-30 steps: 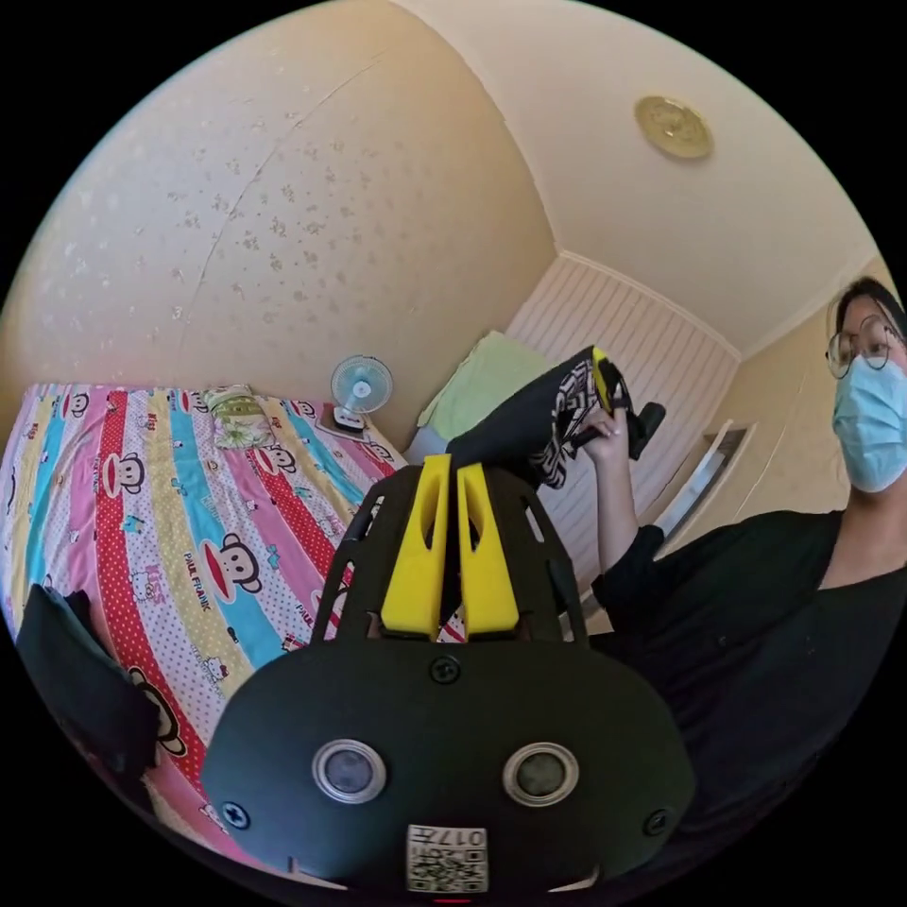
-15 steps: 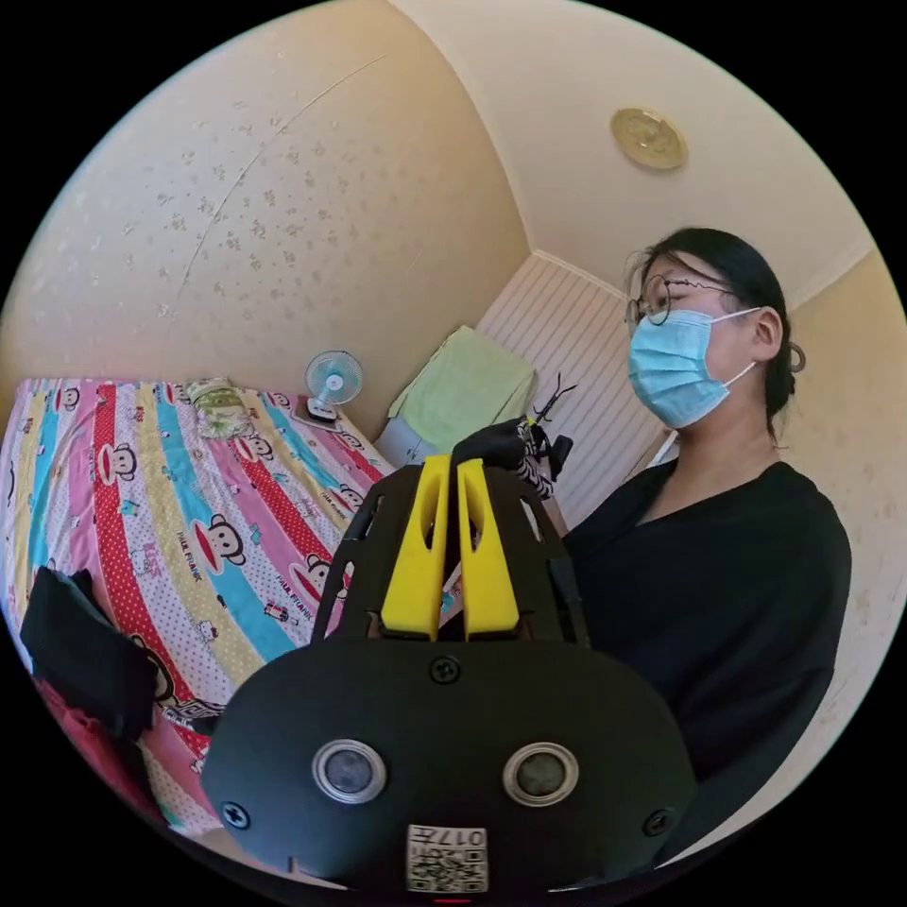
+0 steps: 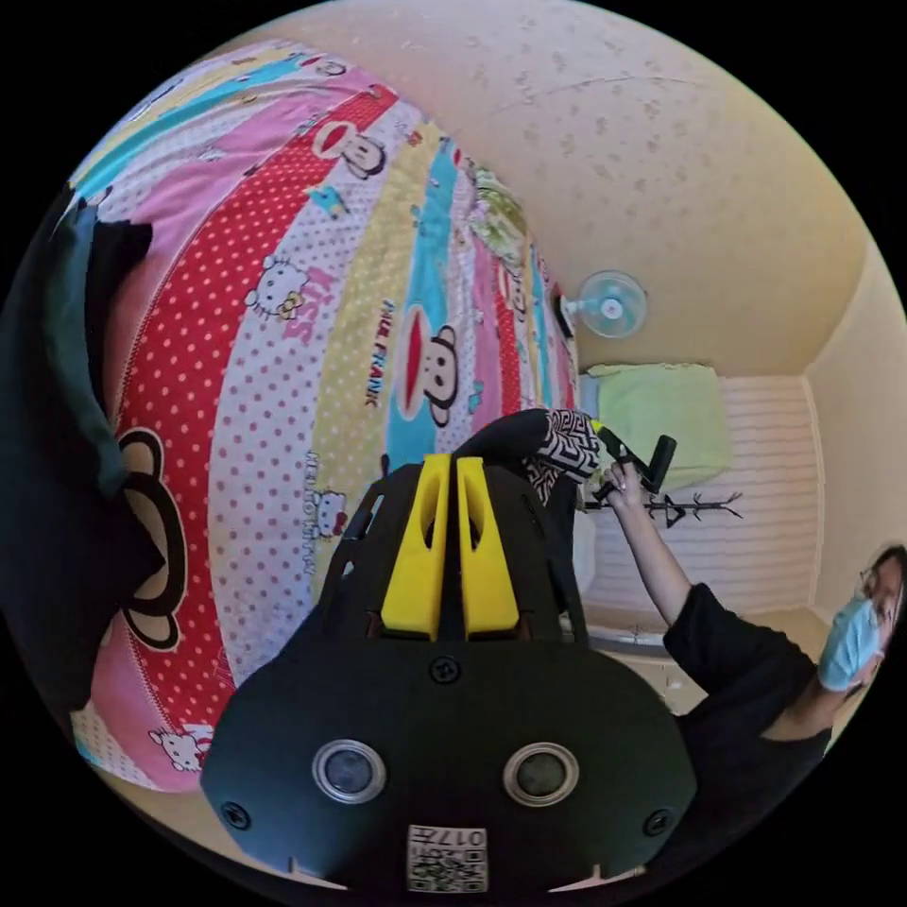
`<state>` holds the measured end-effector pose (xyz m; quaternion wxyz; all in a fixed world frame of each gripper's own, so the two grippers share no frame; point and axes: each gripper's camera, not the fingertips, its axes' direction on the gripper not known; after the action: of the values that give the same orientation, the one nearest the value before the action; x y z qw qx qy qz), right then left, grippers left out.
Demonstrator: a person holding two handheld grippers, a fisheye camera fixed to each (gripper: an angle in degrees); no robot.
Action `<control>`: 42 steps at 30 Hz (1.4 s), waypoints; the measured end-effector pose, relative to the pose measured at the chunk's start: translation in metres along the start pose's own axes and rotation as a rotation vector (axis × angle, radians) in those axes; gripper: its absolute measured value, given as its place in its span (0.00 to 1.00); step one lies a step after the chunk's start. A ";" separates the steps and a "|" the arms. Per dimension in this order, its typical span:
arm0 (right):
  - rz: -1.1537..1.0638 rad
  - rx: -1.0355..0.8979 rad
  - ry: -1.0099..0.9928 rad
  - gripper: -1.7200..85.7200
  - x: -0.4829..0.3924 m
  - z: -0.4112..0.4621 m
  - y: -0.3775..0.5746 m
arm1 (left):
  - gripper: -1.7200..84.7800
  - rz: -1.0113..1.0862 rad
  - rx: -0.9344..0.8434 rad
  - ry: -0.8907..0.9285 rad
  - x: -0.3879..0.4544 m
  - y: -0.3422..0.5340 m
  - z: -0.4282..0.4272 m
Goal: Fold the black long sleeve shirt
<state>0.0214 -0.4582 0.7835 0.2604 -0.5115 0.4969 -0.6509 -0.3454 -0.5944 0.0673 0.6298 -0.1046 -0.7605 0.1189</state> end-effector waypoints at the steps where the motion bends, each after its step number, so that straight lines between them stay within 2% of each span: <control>1: 0.048 -0.053 -0.015 0.04 0.018 0.035 -0.014 | 0.03 -0.053 0.016 -0.038 -0.027 -0.002 0.006; 3: 0.133 -0.074 -0.009 0.05 0.040 0.065 -0.023 | 0.09 -0.137 0.107 -0.076 -0.054 0.015 -0.003; 5: 0.182 -0.010 -0.068 0.06 0.053 0.070 -0.018 | 0.13 -0.138 0.244 -0.085 -0.060 0.069 -0.026; 6: 0.174 0.018 -0.139 0.08 0.058 0.067 -0.008 | 0.13 -0.124 0.255 -0.093 -0.057 0.085 -0.029; 9: 0.102 -0.043 -0.254 0.11 0.055 0.051 0.036 | 0.15 -0.052 0.122 -0.118 -0.035 0.182 -0.020; 12: 0.105 -0.174 -0.214 0.13 0.048 0.026 0.093 | 0.17 -0.065 -0.077 -0.107 -0.010 0.291 0.003; 14: 0.160 -0.241 -0.184 0.13 0.047 0.012 0.129 | 0.18 -0.157 -0.155 -0.116 0.006 0.365 0.009; 16: 0.218 -0.324 -0.168 0.13 0.043 0.004 0.168 | 0.18 -0.220 -0.192 -0.064 0.011 0.403 0.018; 19: 0.280 -0.528 -0.127 0.12 0.048 0.028 0.203 | 0.13 -0.293 -0.172 -0.079 0.018 0.433 0.019; 21: 0.319 -0.589 -0.167 0.09 0.054 0.037 0.208 | 0.07 -0.292 -0.241 -0.129 0.021 0.432 0.008; 24: 0.308 -0.587 -0.187 0.07 0.058 0.015 0.195 | 0.05 -0.277 -0.345 -0.090 0.036 0.447 -0.026; 26: 0.319 -0.589 -0.179 0.07 0.061 -0.001 0.194 | 0.05 -0.274 -0.366 -0.164 0.054 0.475 -0.059; 28: 0.436 -0.602 -0.326 0.07 0.076 -0.012 0.207 | 0.07 -0.288 -0.348 -0.178 0.061 0.494 -0.076; 30: 0.587 -0.490 -0.404 0.08 0.095 -0.025 0.222 | 0.10 -0.341 -0.300 -0.175 0.063 0.510 -0.093; 32: 0.835 -0.279 -0.423 0.10 0.118 -0.044 0.244 | 0.13 -0.420 -0.214 -0.167 0.067 0.524 -0.115; 33: 1.026 -0.129 -0.442 0.12 0.132 -0.054 0.264 | 0.13 -0.433 -0.190 -0.168 0.070 0.527 -0.121; 34: 1.187 0.003 -0.440 0.14 0.141 -0.061 0.284 | 0.13 -0.444 -0.152 -0.169 0.078 0.532 -0.130; 36: 1.322 0.132 -0.383 0.14 0.147 -0.064 0.303 | 0.12 -0.436 -0.130 -0.181 0.093 0.535 -0.138; 39: 1.250 0.102 -0.292 0.11 0.158 -0.053 0.300 | 0.12 -0.394 -0.147 -0.210 0.120 0.534 -0.144; 42: 1.126 0.073 -0.348 0.06 0.158 -0.058 0.264 | 0.12 -0.359 -0.156 -0.185 0.146 0.529 -0.152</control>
<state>-0.1305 -0.6676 0.6075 0.6610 -0.2589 0.6192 -0.3358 -0.2185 -0.0388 0.0655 0.5582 -0.0047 -0.8284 -0.0452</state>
